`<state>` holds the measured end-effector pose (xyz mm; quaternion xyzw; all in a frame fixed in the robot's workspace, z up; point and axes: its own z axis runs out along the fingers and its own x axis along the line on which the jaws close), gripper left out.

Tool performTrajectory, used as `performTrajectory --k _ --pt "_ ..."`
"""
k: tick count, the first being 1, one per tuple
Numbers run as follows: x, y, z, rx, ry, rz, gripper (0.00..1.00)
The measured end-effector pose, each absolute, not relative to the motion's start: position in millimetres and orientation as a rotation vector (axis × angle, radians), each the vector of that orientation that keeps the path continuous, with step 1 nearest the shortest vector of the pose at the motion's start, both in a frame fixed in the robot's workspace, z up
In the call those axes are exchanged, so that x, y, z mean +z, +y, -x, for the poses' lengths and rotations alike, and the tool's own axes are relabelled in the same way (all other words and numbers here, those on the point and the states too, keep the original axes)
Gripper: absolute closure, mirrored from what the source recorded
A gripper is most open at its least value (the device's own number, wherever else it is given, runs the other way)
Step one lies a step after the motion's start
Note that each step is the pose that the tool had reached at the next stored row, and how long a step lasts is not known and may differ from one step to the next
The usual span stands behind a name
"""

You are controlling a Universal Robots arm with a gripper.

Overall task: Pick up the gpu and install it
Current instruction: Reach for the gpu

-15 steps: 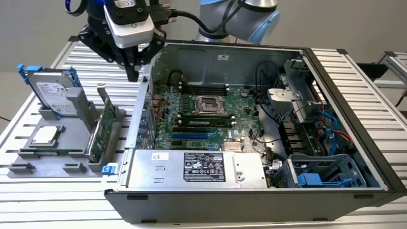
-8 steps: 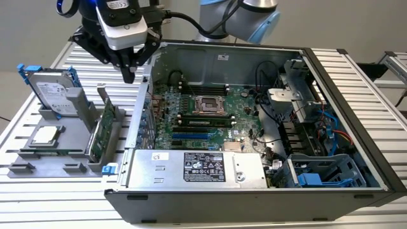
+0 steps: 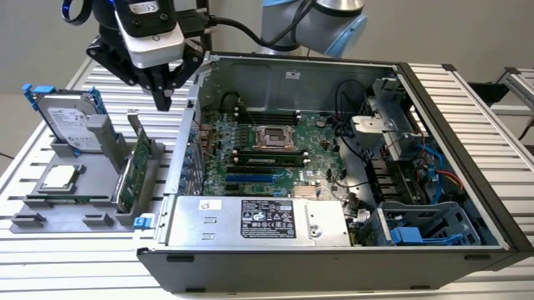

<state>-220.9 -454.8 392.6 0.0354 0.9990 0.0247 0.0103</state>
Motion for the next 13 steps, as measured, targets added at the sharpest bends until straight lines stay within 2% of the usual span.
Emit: performTrajectory --k 13 --pt "392.6 -465.8 237.9 0.079 3.118 -0.11 1.0"
